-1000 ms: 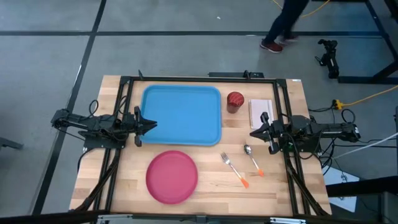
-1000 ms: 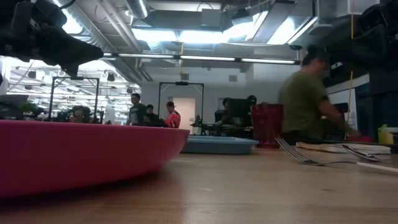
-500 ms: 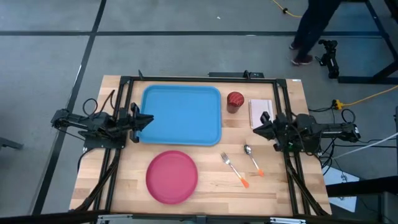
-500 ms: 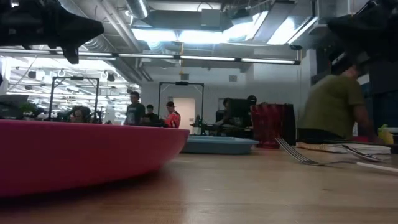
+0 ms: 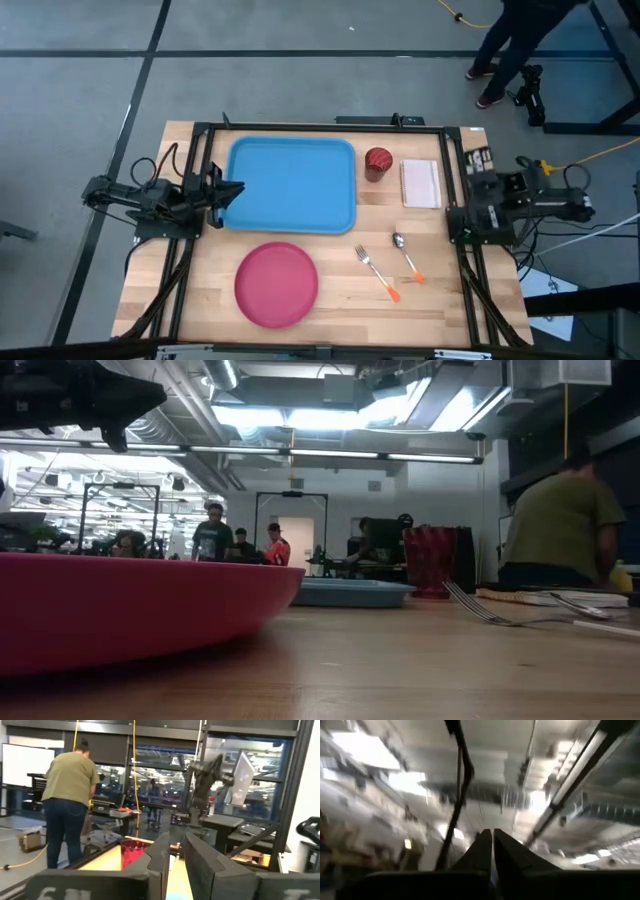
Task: Pick and place plate/cup/fork/spoon on tray
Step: Put the red cup on the top right of the blue serving tray
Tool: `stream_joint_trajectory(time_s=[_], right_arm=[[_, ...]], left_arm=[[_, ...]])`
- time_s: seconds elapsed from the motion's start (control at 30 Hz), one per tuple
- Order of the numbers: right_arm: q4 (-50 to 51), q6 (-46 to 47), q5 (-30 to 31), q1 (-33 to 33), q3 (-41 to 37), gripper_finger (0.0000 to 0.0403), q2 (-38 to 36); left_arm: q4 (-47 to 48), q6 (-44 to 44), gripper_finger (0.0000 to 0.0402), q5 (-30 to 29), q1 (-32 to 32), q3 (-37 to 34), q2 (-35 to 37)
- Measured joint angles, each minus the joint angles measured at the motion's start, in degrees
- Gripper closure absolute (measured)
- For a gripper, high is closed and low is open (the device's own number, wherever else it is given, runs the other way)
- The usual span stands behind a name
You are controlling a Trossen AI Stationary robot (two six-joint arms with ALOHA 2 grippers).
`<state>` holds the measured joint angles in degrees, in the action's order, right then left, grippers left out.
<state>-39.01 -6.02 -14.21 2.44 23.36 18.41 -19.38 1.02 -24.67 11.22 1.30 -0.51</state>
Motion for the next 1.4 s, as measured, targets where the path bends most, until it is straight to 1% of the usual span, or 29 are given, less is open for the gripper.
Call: stream_joint_trajectory(time_s=[0.03,0.07,0.1,0.17,0.2,0.23,0.27,0.3,0.33,0.37,0.5,0.6,0.7,0.77,0.87,1.0,1.07,1.13,1.23,1.4], right_arm=[[7.0,-3.2,2.0,-0.1,4.3,0.0378,2.4],[15.5,-6.2,7.0,-0.3,9.3,0.0378,4.9],[24.4,-8.4,14.7,-0.5,14.3,0.0378,7.5],[40.8,-9.3,33.8,-1.3,24.0,0.0378,13.0],[47.8,-8.3,43.9,-1.8,28.4,0.0378,15.9],[53.7,-6.3,52.5,-2.6,32.4,0.0378,18.9],[59.1,-4.3,58.9,-3.5,36.3,0.0378,21.7],[64.3,-2.7,62.4,-4.4,40.1,0.0378,24.2],[68.9,-1.0,63.1,-5.4,43.6,0.0378,26.7],[73.0,0.8,61.8,-6.3,47.1,0.0378,29.1],[86.3,5.3,51.6,-11.1,60.0,0.0378,37.8],[95.8,8.1,47.6,-16.2,68.8,0.0378,44.7],[104.6,8.9,44.8,-22.5,76.5,0.0378,52.0],[109.1,8.9,41.2,-27.4,80.8,0.0378,56.6],[114.3,7.8,35.1,-34.8,85.3,0.0378,63.5],[118.1,5.6,24.4,-43.3,86.6,0.0378,71.1],[118.6,4.1,18.8,-46.4,85.3,0.0378,74.0],[119.2,2.9,15.2,-48.4,83.8,0.0378,76.9],[118.9,2.7,14.3,-49.9,82.1,0.0378,80.1],[117.9,2.2,16.2,-50.5,79.8,0.0378,84.5]], left_arm=[[0.0,-0.4,0.0352,-0.6,0.0,0.0,0.0],[-0.1,-1.1,0.0352,-1.1,-0.1,0.0,0.0],[-0.1,-1.6,0.0352,-1.5,-0.1,0.0,0.0],[-0.2,-2.2,0.0352,-1.6,-0.1,0.0,0.0],[-0.3,-2.3,0.0352,-1.5,-0.1,0.0,0.0],[-0.4,-2.2,0.0352,-1.4,-0.1,0.0,0.0],[-0.4,-2.0,0.0352,-1.3,-0.1,0.0,0.0],[-0.4,-1.8,0.0352,-1.3,-0.1,0.0,0.0],[-0.4,-1.6,0.0352,-1.1,-0.1,0.0,0.0],[-0.4,-1.6,0.0352,-0.9,-0.1,0.0,0.0],[-0.4,-1.6,0.0352,0.5,-0.1,0.0,0.0],[-0.4,-1.6,0.0352,0.6,-0.1,0.0,0.0],[-0.4,-1.5,0.0352,0.6,-0.1,0.0,0.0],[-0.4,-1.2,0.0352,0.6,-0.1,0.0,0.0],[-0.4,-1.1,0.0352,0.8,-0.1,0.0,0.0],[-0.4,-1.1,0.0352,1.8,0.0,0.0,0.0],[-0.4,-1.1,0.0352,1.8,0.0,0.0,0.0],[-0.4,-1.1,0.0352,1.8,0.0,0.0,0.0],[-0.3,-1.1,0.0352,1.7,0.0,0.0,0.0],[-0.2,-1.6,0.0352,1.4,0.0,0.0,0.0]])
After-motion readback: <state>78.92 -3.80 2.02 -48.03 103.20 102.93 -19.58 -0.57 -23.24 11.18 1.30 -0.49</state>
